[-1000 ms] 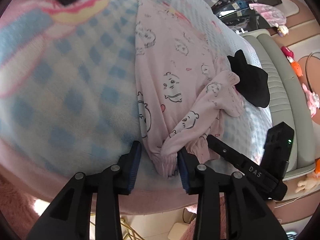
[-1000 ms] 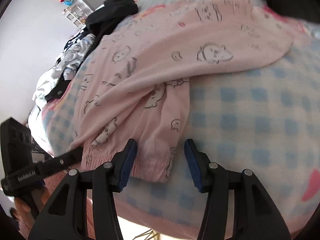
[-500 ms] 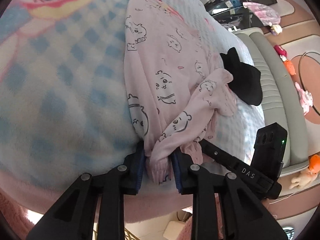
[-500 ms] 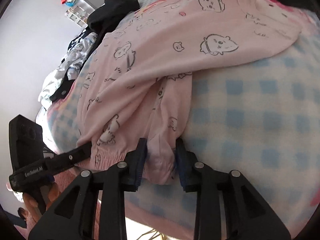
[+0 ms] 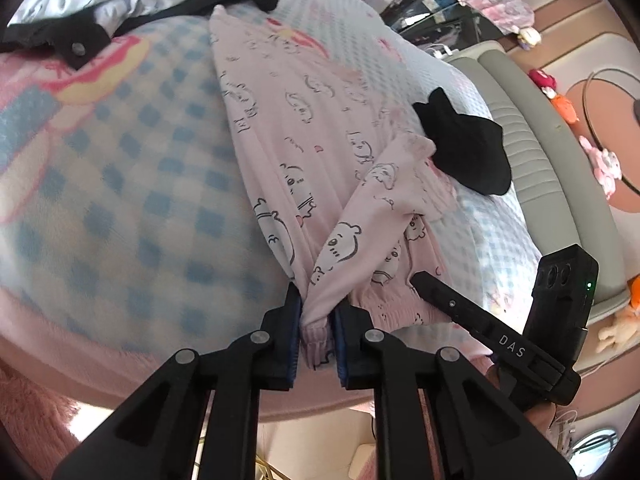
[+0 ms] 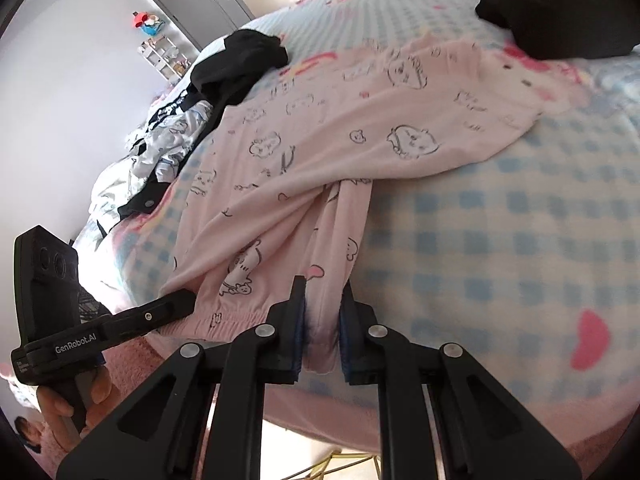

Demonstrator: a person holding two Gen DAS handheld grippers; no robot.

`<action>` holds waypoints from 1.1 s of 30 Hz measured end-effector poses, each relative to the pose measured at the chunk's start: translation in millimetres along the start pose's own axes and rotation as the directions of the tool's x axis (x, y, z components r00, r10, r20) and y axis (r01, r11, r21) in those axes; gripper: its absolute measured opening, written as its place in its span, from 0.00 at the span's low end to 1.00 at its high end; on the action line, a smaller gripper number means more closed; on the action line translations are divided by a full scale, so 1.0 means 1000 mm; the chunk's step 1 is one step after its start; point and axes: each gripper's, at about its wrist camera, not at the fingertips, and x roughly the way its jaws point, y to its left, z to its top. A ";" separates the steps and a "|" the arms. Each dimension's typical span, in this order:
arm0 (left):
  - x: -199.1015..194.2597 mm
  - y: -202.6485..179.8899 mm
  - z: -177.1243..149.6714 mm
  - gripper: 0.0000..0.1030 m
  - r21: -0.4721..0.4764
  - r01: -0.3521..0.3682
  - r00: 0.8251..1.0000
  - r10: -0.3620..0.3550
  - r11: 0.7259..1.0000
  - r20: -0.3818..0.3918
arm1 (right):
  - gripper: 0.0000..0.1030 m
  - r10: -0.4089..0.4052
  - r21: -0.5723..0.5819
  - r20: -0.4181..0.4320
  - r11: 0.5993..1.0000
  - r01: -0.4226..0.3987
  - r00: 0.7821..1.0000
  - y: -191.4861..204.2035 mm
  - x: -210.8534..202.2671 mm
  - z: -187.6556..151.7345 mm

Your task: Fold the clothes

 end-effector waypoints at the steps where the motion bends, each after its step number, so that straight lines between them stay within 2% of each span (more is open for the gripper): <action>1: -0.001 0.000 -0.002 0.14 0.001 0.003 1.000 -0.003 1.000 -0.004 | 0.12 -0.001 0.001 0.001 1.000 0.001 1.000 -0.001 -0.005 -0.002; 7: 0.005 0.013 -0.015 0.14 -0.021 0.000 0.999 -0.002 1.000 -0.051 | 0.12 -0.019 -0.016 -0.017 1.000 0.019 1.000 -0.004 -0.016 -0.020; 11: 0.009 0.020 -0.022 0.14 0.005 -0.051 0.995 0.051 0.999 -0.083 | 0.13 -0.023 0.009 -0.037 1.000 0.023 0.999 -0.015 -0.011 -0.031; 14: 0.012 0.024 -0.025 0.19 0.005 -0.067 0.991 0.067 0.998 -0.115 | 0.14 -0.036 0.033 -0.080 0.999 0.039 0.996 -0.026 0.000 -0.037; 16: 0.004 0.017 -0.024 0.29 0.046 -0.093 0.989 0.098 0.995 -0.107 | 0.15 -0.014 0.065 -0.072 0.998 0.019 0.997 -0.030 -0.005 -0.037; 17: -0.004 0.009 -0.024 0.34 0.083 -0.112 0.989 0.119 0.990 -0.086 | 0.15 -0.016 0.065 -0.056 0.998 0.020 0.998 -0.029 -0.010 -0.036; 19: -0.016 -0.009 -0.023 0.34 0.172 -0.160 0.985 0.168 0.972 -0.035 | 0.15 -0.069 0.026 -0.005 0.997 0.069 0.998 -0.022 -0.026 -0.035; 21: -0.020 -0.025 -0.024 0.33 0.240 -0.208 0.977 0.211 0.948 0.011 | 0.16 -0.145 -0.020 0.058 0.989 0.147 0.988 -0.012 -0.039 -0.034; 22: -0.019 -0.033 -0.023 0.33 0.266 -0.219 0.975 0.219 0.939 0.028 | 0.16 -0.174 -0.048 0.091 0.983 0.178 0.981 -0.006 -0.045 -0.034; 24: -0.012 -0.040 -0.023 0.33 0.289 -0.211 0.977 0.214 0.934 0.021 | 0.17 -0.172 -0.085 0.111 0.980 0.182 0.979 0.003 -0.047 -0.031; 26: -0.002 -0.043 -0.023 0.33 0.303 -0.199 0.978 0.208 0.932 0.000 | 0.19 -0.152 -0.113 0.088 0.980 0.162 0.984 0.010 -0.039 -0.029; 29: 0.016 -0.036 -0.026 0.33 0.310 -0.256 0.961 0.277 0.916 -0.025 | 0.21 -0.150 -0.173 -0.002 0.974 0.148 0.989 0.016 -0.009 -0.030; 30: 0.014 -0.030 -0.026 0.33 0.296 -0.259 0.960 0.279 0.920 -0.026 | 0.20 -0.173 -0.175 -0.015 0.970 0.168 0.985 0.012 -0.002 -0.032; 32: 0.010 -0.020 -0.025 0.34 0.267 -0.265 0.959 0.282 0.927 -0.028 | 0.11 -0.220 -0.178 -0.040 0.962 0.209 0.975 0.004 0.010 -0.036; 33: 0.009 -0.014 -0.024 0.35 0.253 -0.268 0.958 0.284 0.930 -0.029 | 0.10 -0.212 -0.154 -0.035 0.967 0.204 0.977 -0.003 0.007 -0.037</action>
